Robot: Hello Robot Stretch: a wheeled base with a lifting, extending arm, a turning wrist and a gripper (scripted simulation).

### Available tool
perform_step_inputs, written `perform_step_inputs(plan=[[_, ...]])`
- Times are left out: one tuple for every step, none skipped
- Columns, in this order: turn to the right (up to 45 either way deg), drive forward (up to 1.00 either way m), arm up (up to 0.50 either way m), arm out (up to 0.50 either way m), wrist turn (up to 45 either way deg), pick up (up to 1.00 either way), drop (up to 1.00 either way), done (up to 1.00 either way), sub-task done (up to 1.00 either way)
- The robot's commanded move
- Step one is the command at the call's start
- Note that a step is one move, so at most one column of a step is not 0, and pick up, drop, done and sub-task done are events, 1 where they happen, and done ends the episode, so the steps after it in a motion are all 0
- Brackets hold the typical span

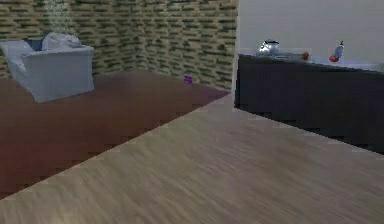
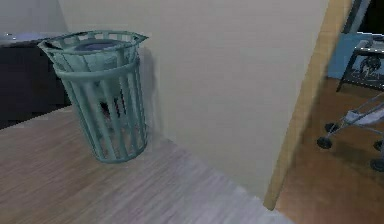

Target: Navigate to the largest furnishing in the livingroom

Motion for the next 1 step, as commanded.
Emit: perform_step_inputs(plan=[[21.0, 0.00, 0.00, 0.00, 0.0, 0.00, 0.00, 0.00, 0.00]])
